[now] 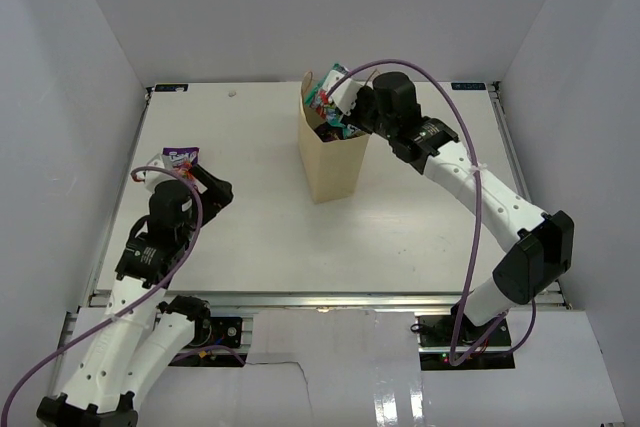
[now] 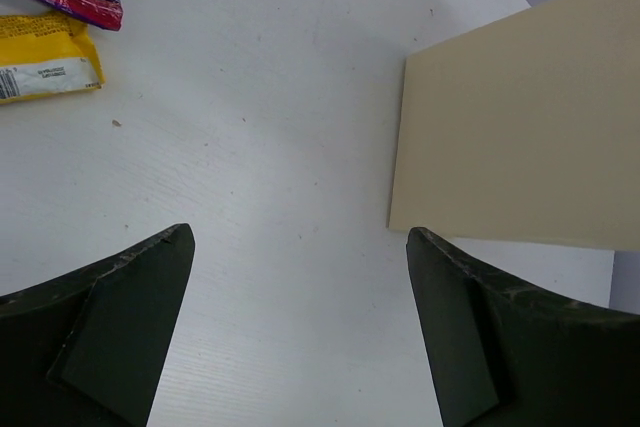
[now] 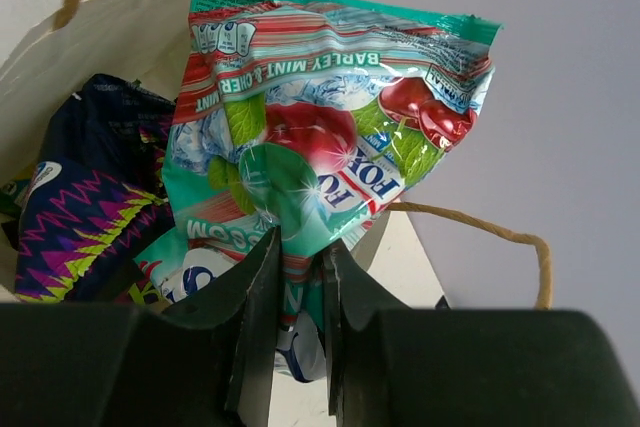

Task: Place the snacks into the paper bag

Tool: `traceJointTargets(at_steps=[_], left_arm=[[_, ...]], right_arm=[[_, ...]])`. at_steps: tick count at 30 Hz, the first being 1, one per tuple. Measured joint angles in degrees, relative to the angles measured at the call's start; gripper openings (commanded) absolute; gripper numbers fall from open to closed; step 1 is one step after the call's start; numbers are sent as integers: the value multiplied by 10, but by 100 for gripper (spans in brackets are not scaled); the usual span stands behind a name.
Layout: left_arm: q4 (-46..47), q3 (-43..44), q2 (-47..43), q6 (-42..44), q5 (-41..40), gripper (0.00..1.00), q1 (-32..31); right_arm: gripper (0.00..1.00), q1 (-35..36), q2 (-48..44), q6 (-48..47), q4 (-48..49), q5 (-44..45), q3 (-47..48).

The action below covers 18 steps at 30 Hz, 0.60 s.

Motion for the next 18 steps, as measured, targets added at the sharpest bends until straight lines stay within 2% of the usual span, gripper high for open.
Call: traceJointTargets(at_steps=[2, 3, 4, 6, 10, 12, 15, 18], left_arm=[[-1, 0, 13, -3, -13, 98, 0], [-7, 4, 28, -5, -21, 98, 0], [-10, 9, 47, -5, -28, 98, 0], [-22, 28, 110, -4, -39, 98, 3], [-24, 81, 249, 24, -36, 98, 39], [-15, 110, 315, 48, -21, 98, 83], [-1, 161, 408, 84, -28, 98, 139], [6, 236, 508, 130, -59, 98, 162]], right_arm=[[40, 12, 0, -22, 2, 7, -5], [66, 19, 0, -34, 0, 10, -5], [75, 26, 1, -41, -1, 11, -5], [86, 35, 2, -55, -7, 11, 3], [99, 44, 14, -64, -31, 5, 63], [92, 43, 11, -74, -37, 2, 87], [91, 35, -15, -89, -49, -13, 90], [91, 19, -56, -94, -61, -37, 69]])
